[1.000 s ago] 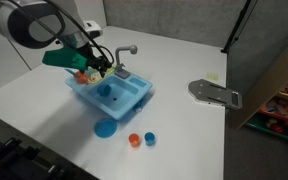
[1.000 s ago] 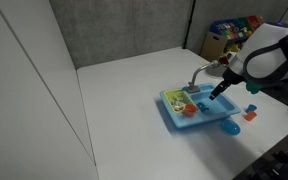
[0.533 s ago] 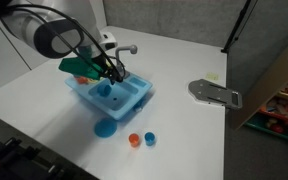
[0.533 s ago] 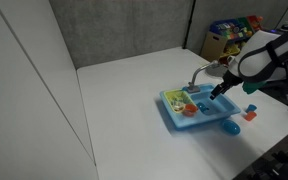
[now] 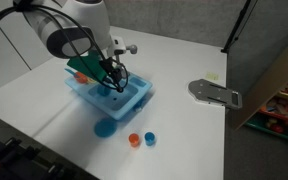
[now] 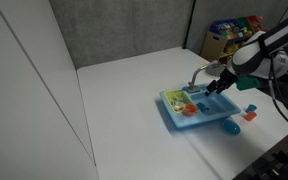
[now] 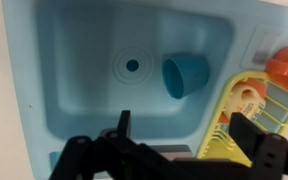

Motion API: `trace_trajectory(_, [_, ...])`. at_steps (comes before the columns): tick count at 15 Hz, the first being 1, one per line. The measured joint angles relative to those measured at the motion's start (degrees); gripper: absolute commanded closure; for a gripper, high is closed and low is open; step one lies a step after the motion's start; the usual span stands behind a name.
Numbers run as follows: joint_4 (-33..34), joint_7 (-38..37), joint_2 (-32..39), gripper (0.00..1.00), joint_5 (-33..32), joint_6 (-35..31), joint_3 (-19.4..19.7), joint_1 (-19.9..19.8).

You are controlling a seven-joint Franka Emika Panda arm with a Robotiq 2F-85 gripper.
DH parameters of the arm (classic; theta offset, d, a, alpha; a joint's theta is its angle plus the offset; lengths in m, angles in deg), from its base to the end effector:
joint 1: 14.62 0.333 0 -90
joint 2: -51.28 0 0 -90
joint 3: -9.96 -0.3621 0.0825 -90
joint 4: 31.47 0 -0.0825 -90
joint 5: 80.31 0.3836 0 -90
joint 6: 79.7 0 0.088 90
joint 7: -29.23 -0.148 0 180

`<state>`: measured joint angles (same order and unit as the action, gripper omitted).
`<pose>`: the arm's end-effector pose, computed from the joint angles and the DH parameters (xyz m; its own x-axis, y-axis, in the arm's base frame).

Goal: Remove the cup from the sink and put it on the table

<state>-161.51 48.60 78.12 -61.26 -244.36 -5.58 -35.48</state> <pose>0.5674 -0.0641 0.1706 0.9785 -0.1224 0.1661 -0.0877 -0.9754 -0.2023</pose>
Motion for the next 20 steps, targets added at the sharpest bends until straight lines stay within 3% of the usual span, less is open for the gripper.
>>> trace_trajectory(7, [3.2, 6.5, 2.8, 0.0, 8.6, 5.4, -5.9, -6.1])
trace_trajectory(13, [3.7, 10.9, 4.2, 0.0, 13.1, 9.5, -5.9, -7.1])
trace_trajectory(20, [4.0, 12.7, 5.5, 0.0, 14.2, 10.6, -5.3, -7.1])
